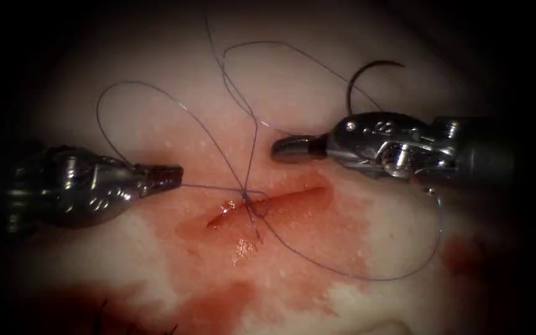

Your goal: Wound Closure

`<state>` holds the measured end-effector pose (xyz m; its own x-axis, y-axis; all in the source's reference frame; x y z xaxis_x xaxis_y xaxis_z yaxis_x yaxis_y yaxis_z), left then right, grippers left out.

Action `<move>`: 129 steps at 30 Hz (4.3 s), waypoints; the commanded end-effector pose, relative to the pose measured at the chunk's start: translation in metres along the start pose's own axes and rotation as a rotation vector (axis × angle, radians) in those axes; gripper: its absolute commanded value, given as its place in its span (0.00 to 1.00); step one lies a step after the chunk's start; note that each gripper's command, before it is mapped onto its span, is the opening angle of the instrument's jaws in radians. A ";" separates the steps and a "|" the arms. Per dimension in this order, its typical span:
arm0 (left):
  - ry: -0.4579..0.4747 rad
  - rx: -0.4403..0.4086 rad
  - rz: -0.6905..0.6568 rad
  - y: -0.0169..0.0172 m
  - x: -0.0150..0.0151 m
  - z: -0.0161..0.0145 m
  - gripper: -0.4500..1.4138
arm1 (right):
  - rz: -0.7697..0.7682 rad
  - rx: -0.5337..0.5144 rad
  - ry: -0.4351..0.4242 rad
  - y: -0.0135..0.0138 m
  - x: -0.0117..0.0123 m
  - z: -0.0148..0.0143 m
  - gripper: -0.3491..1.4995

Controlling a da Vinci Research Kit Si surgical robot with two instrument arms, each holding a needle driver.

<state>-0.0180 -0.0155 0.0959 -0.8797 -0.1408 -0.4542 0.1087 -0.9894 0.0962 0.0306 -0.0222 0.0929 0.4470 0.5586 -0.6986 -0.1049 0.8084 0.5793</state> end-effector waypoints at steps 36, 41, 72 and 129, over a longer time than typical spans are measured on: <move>0.065 0.021 -0.022 -0.0017 -0.0039 0.0154 0.00 | 0.232 0.355 0.483 -0.0029 -0.0009 0.0064 0.00; 0.070 0.013 -0.017 -0.0008 -0.0035 0.0168 0.00 | 0.290 0.382 0.565 -0.0042 -0.0017 0.0072 0.00; 0.082 -0.009 -0.011 0.0039 -0.0025 0.0174 0.00 | 0.550 -0.254 0.677 -0.0012 -0.0056 0.0063 0.56; 0.083 -0.039 0.000 0.0029 -0.0034 0.0180 0.00 | 0.835 -0.380 0.492 0.0025 -0.0116 0.0097 0.00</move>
<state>-0.0225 -0.0173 0.1132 -0.8400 -0.1413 -0.5238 0.1272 -0.9899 0.0630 0.0331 -0.0284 0.1062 -0.2946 0.9116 -0.2867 -0.5300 0.0938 0.8428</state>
